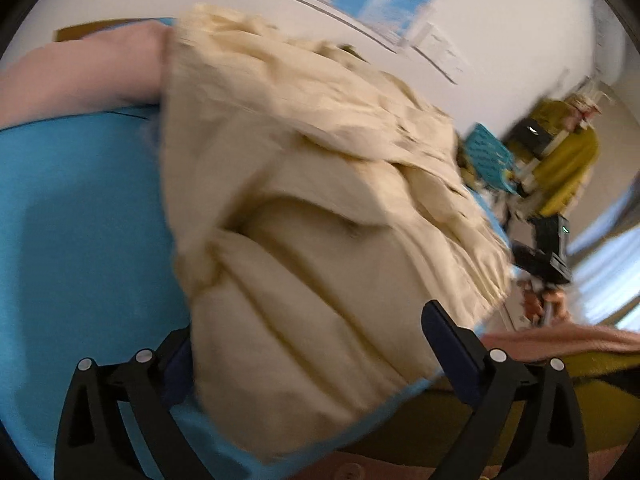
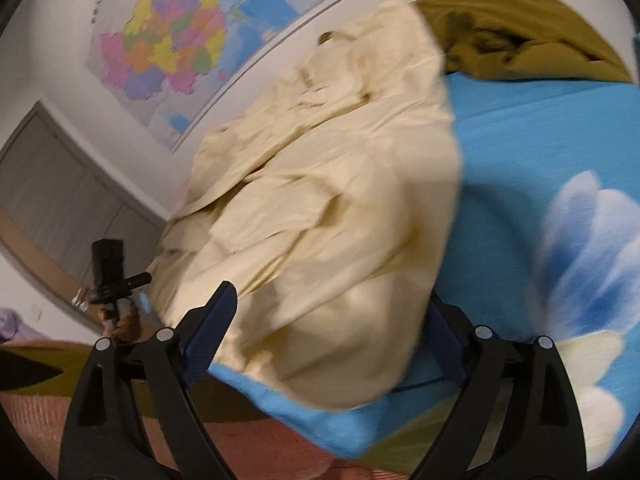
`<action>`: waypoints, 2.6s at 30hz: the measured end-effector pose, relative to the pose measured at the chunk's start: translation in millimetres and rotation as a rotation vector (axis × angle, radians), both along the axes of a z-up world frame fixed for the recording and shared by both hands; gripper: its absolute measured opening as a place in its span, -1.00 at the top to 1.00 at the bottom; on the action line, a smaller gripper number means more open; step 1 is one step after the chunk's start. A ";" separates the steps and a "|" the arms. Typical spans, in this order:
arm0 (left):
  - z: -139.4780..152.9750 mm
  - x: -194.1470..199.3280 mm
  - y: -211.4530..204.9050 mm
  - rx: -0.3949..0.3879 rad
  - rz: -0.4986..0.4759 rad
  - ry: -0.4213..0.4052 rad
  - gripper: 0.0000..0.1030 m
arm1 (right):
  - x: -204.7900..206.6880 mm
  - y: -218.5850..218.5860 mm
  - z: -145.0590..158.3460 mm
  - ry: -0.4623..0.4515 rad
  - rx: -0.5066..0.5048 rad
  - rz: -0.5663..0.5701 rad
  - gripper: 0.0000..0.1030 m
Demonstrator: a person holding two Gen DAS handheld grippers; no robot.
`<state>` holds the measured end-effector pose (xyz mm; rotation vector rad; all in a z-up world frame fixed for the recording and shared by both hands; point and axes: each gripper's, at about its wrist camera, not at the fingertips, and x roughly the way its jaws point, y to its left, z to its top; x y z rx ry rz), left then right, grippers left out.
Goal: Fold large clothes
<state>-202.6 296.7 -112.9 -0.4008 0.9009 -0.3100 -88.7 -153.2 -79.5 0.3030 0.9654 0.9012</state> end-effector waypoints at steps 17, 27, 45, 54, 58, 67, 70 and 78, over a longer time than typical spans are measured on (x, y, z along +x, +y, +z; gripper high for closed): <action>1.5 5.3 -1.8 0.048 0.094 0.043 -0.82 | -2.6 2.2 -4.4 0.012 0.080 0.003 -0.45; 6.4 1.0 18.6 -0.049 0.241 0.070 0.46 | -2.8 -1.3 -6.5 0.068 0.238 -0.013 0.64; 90.1 -75.5 22.5 -0.229 0.157 -0.183 0.66 | -75.5 -30.6 114.7 -0.250 0.397 0.042 0.70; 109.3 -38.2 39.5 -0.226 0.168 -0.165 0.66 | -33.9 -22.5 129.2 -0.234 0.427 -0.025 0.70; 125.8 -10.4 46.2 -0.203 0.178 -0.148 0.67 | -10.1 -14.2 137.5 -0.226 0.413 -0.043 0.70; 152.8 44.3 54.6 -0.124 0.195 -0.135 0.68 | 42.1 -0.6 150.0 -0.203 0.392 -0.084 0.69; 154.7 57.0 55.8 -0.108 0.202 -0.128 0.68 | 57.3 3.9 150.6 -0.204 0.372 -0.096 0.69; 156.7 83.6 60.2 -0.065 0.223 -0.113 0.68 | 91.9 16.0 147.7 -0.182 0.335 -0.124 0.69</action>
